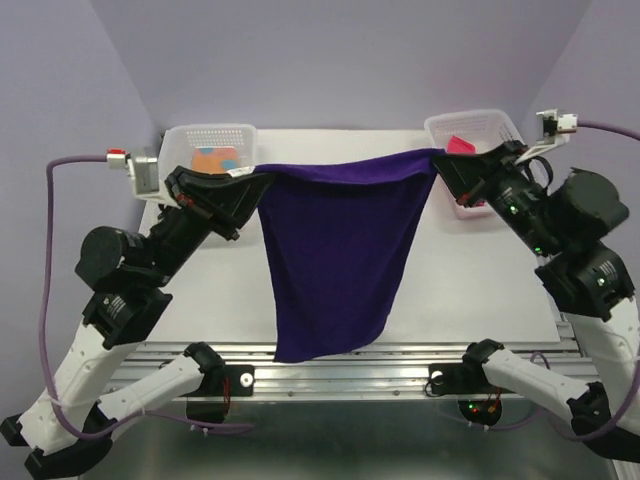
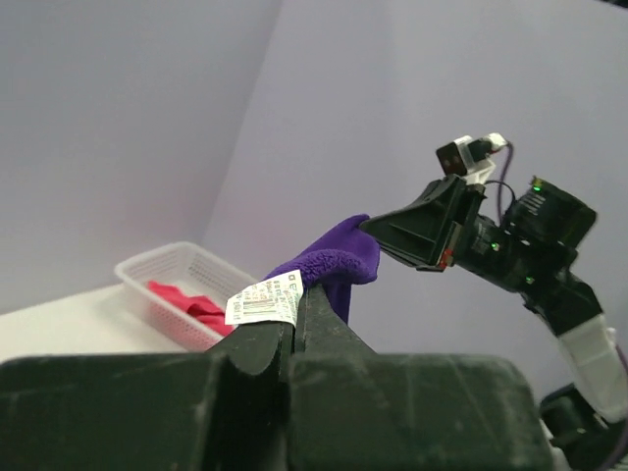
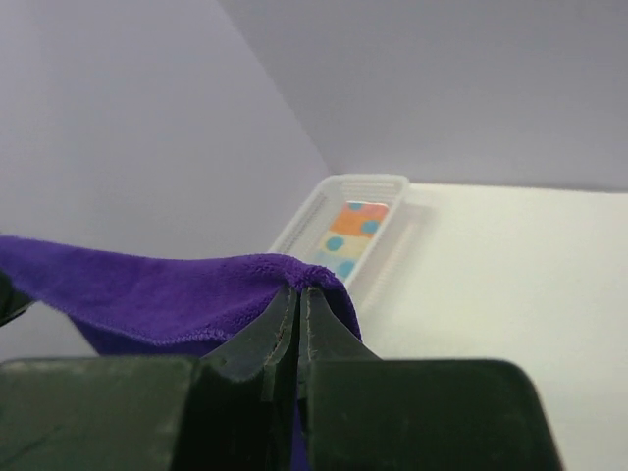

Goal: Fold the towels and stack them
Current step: Flatten out the crumpled towel, then fold the towel

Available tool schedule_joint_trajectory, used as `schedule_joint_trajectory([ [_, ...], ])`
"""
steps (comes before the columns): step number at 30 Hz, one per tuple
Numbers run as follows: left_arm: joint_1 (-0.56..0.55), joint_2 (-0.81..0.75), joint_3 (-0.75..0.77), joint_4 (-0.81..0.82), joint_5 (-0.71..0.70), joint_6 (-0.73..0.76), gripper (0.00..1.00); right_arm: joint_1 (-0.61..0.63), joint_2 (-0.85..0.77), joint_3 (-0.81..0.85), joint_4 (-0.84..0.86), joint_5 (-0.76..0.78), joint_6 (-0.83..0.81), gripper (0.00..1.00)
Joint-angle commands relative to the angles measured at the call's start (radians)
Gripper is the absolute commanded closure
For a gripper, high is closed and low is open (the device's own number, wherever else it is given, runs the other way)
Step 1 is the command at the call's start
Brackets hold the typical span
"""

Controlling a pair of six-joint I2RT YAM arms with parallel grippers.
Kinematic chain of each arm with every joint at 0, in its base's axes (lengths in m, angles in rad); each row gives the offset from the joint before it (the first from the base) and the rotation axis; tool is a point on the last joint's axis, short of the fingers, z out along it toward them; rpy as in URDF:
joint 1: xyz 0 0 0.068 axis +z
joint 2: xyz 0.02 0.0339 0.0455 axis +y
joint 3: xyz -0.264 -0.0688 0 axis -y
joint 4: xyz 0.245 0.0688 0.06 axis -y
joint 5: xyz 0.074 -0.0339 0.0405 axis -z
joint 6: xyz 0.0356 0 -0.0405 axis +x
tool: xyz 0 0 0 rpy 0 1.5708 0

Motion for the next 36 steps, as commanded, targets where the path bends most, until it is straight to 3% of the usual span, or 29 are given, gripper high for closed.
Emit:
schedule_joint_trajectory([
  [1,0.007,0.078,-0.055,0.073,-0.239,0.090,1.00,-0.008,0.050,-0.104,0.152,0.283,-0.037,0.99],
  [5,0.102,0.173,-0.099,0.131,-0.246,0.117,1.00,-0.008,0.170,-0.137,0.234,0.462,-0.072,0.99],
  [7,0.201,0.226,-0.122,0.202,-0.123,0.104,1.00,-0.010,0.260,-0.137,0.291,0.554,-0.110,0.99],
  [11,0.331,0.418,-0.089,0.262,-0.028,0.085,1.00,-0.036,0.398,-0.100,0.375,0.583,-0.156,0.99],
  [16,0.483,0.679,0.046,0.338,0.186,0.025,1.00,-0.163,0.593,-0.042,0.428,0.438,-0.127,0.99],
  [21,0.524,0.984,0.230,0.343,0.308,0.003,1.00,-0.252,0.780,0.064,0.500,0.307,-0.112,0.99],
  [27,0.552,1.288,0.505,0.256,0.339,-0.012,1.00,-0.327,1.004,0.211,0.446,0.200,-0.092,0.99],
  [36,0.552,1.382,0.561,0.233,0.342,-0.009,1.00,-0.370,1.112,0.271,0.394,0.011,-0.072,0.99],
])
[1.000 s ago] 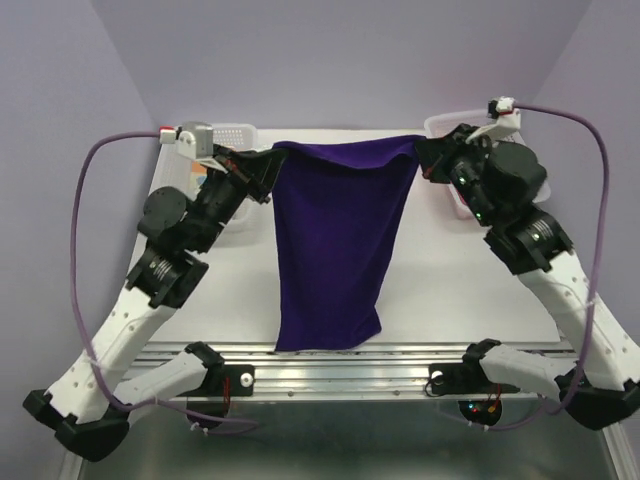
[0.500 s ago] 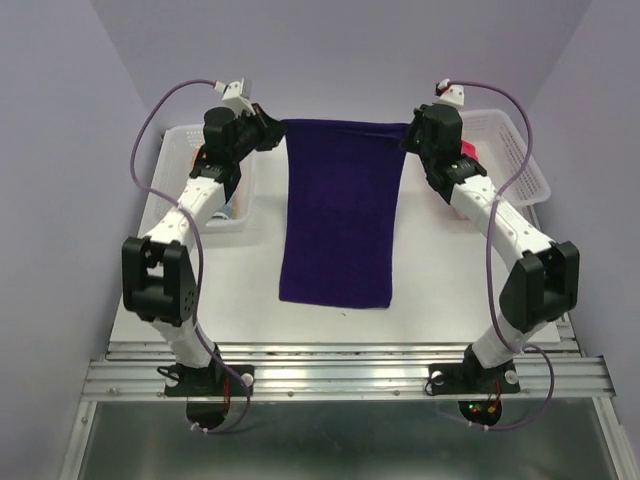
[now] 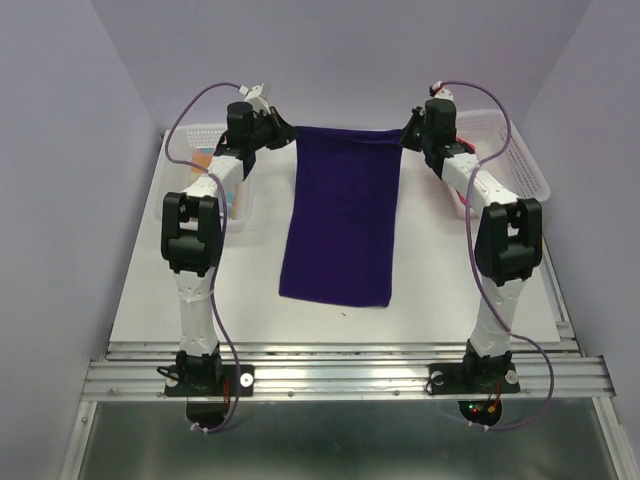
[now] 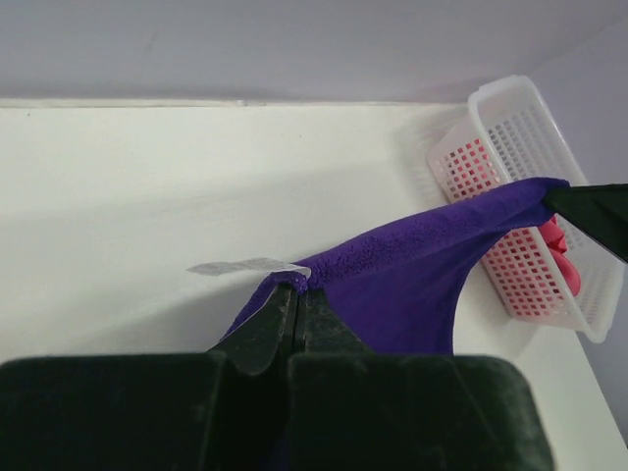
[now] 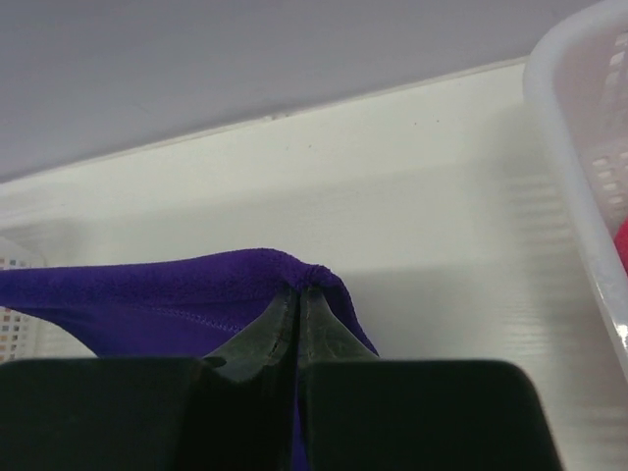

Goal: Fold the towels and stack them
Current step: Fold the towel

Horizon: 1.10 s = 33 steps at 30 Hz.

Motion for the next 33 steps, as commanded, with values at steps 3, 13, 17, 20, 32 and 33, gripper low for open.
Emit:
schedule_joint_trajectory([
  [3,0.007,-0.068,-0.001,0.038,0.030,-0.001,1.00,-0.011,-0.033,0.035,-0.021,-0.136,0.034,0.99],
  [13,-0.014,-0.344,-0.417,0.098,-0.091,-0.090,1.00,-0.010,-0.260,-0.284,-0.084,-0.337,0.176,0.99],
  [17,-0.033,-0.477,-0.650,0.121,-0.132,-0.111,1.00,-0.001,-0.363,-0.420,-0.088,-0.374,0.205,0.99],
  [20,-0.065,-0.577,-0.785,0.125,-0.158,-0.122,1.00,0.010,-0.462,-0.541,-0.088,-0.374,0.225,0.99],
  [32,-0.153,-0.930,-1.169,0.043,-0.324,-0.205,1.00,0.108,-0.739,-0.884,-0.128,-0.350,0.286,0.99],
  [33,-0.159,-0.942,-1.181,0.027,-0.335,-0.208,1.00,0.113,-0.749,-0.898,-0.133,-0.347,0.288,0.99],
])
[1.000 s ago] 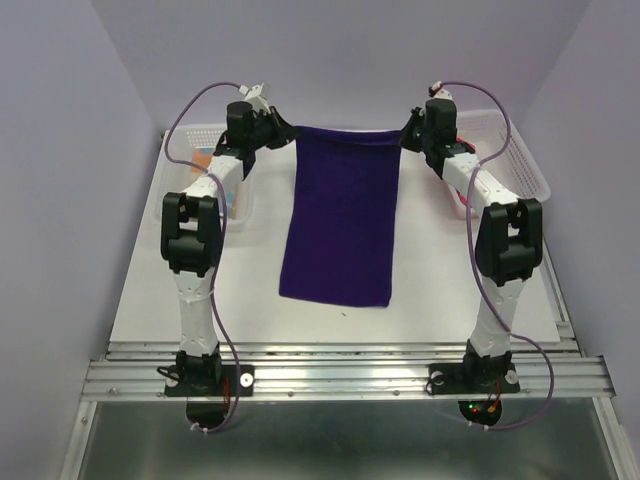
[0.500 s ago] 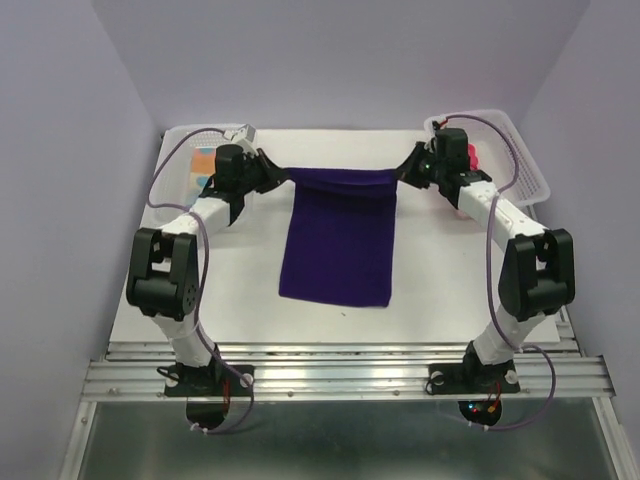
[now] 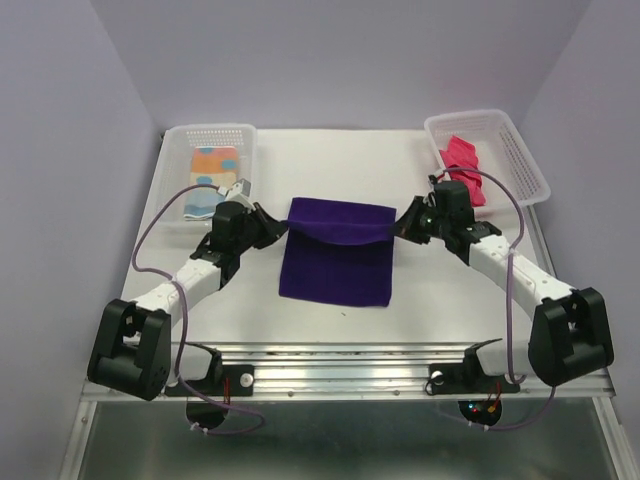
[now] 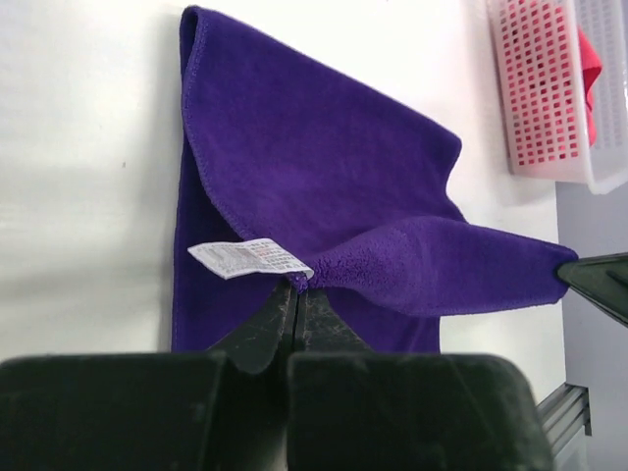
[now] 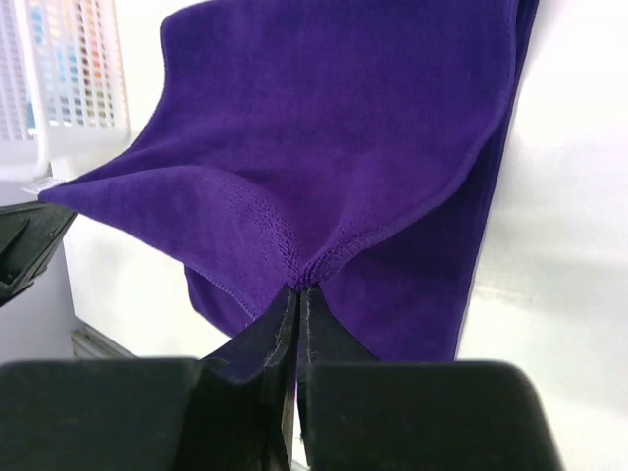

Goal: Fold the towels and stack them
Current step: Fold the towel

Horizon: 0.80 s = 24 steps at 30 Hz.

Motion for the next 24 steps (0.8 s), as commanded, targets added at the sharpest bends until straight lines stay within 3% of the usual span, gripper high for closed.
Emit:
schedule_joint_trajectory([
  [1,-0.034,-0.078,-0.058,-0.039,-0.079,-0.028,1.00,0.026,-0.076,-0.068,-0.005,0.014,0.031,0.99],
  [16,-0.097,-0.169,-0.214,-0.133,-0.113,-0.089,1.00,0.088,-0.174,-0.197,-0.117,0.022,0.049,0.99],
  [24,-0.103,-0.169,-0.257,-0.147,-0.124,-0.114,1.00,0.106,-0.141,-0.293,-0.061,-0.022,0.086,0.99],
])
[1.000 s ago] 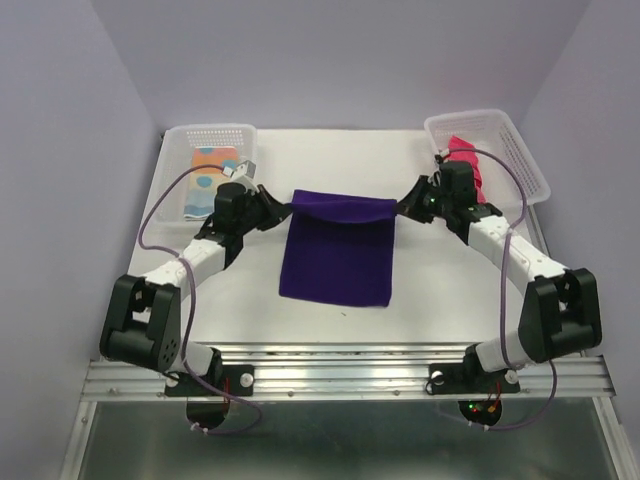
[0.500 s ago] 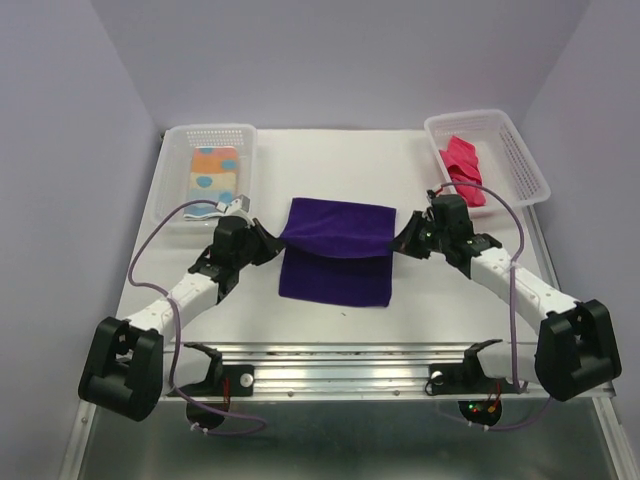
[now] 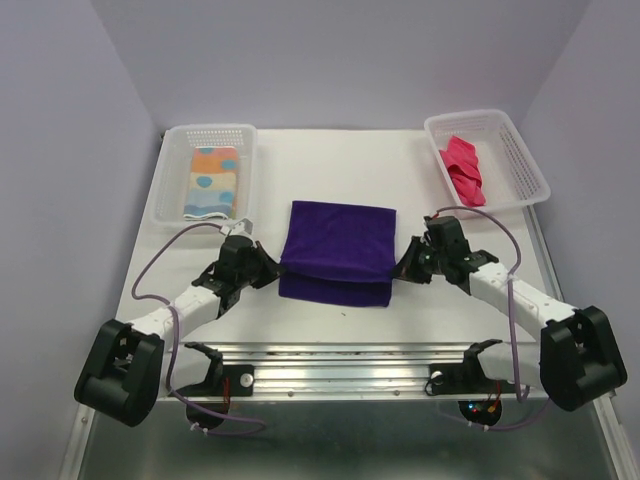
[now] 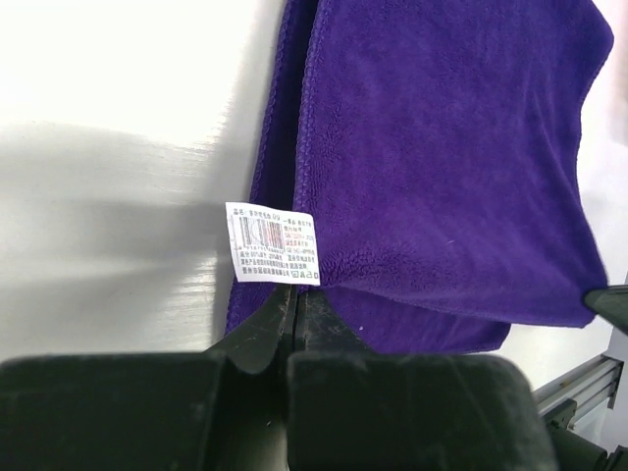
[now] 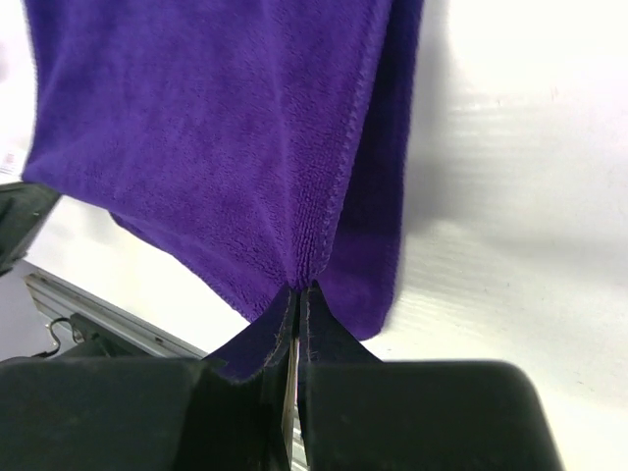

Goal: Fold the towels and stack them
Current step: Fold the towel

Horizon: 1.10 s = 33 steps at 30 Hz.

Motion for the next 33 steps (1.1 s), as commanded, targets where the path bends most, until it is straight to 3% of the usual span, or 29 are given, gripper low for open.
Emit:
schedule_joint_trajectory([
  [1,-0.006,-0.006,-0.013,-0.005,-0.021,-0.007,1.00,0.022,0.017,-0.060,0.054,-0.041,0.032,0.99],
  [13,-0.031,0.034,-0.027,-0.063,-0.006,0.002,1.00,0.042,0.100,-0.127,0.136,-0.038,0.050,0.96],
  [20,-0.044,0.043,-0.009,-0.094,0.014,0.013,1.00,0.043,0.119,-0.121,0.139,0.011,0.044,0.86],
  [23,-0.052,0.032,-0.002,-0.127,0.032,0.010,0.72,0.045,0.112,-0.100,0.101,0.034,0.034,0.76],
  [24,-0.057,0.017,0.010,-0.144,0.025,0.013,0.45,0.043,0.108,-0.090,0.079,0.036,0.026,0.63],
  [26,-0.063,-0.007,0.024,-0.205,0.006,0.013,0.33,0.043,0.089,-0.072,0.059,0.037,0.017,0.50],
  [28,-0.066,-0.058,0.048,-0.247,-0.021,0.007,0.11,0.043,0.074,-0.051,0.026,0.054,-0.003,0.38],
  [31,-0.071,-0.118,0.091,-0.275,-0.035,0.011,0.01,0.043,0.045,0.029,-0.014,0.092,-0.032,0.24],
  [33,-0.072,-0.130,0.140,-0.270,-0.040,0.023,0.01,0.043,0.045,0.074,-0.031,0.114,-0.043,0.02],
])
